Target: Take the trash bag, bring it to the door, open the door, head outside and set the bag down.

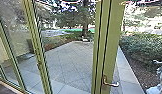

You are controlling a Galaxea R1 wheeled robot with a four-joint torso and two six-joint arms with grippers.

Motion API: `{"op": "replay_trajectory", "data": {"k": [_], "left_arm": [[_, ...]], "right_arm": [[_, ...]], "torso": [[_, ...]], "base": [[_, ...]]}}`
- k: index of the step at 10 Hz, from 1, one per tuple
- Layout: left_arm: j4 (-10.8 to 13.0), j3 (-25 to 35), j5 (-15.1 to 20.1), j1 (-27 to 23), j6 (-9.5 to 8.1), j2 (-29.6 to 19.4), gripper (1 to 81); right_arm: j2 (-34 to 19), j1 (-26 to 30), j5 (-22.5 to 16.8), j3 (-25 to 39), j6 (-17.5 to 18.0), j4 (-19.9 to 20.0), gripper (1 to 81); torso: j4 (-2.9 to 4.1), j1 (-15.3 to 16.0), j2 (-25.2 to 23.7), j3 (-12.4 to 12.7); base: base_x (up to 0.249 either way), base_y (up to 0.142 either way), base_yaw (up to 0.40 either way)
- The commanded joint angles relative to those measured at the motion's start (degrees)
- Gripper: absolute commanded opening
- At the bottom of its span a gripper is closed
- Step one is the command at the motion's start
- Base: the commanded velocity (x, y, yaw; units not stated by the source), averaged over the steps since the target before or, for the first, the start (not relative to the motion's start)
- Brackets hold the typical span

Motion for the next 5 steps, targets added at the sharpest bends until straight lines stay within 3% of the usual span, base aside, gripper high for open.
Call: {"op": "replay_trajectory", "data": {"k": [1, 5], "left_arm": [[0.5, -0.8, 2.9, -3.2, 0.12, -0.1, 1.0], [-0.1, -3.1, 3.0, -3.3, -0.32, 0.7, 1.0]], "right_arm": [[1.0, 2.4, -3.2, 0.7, -0.4, -0.3, 81.1], [0.5, 2.7, -3.2, 0.8, -0.4, 0.2, 81.1]], "torso": [[0.0, 0.0, 0.0, 0.0], [0.0, 0.0, 0.0, 0.0]], "base": [[0.0, 0.0, 0.0], [0.0, 0.0, 0.0]]}}
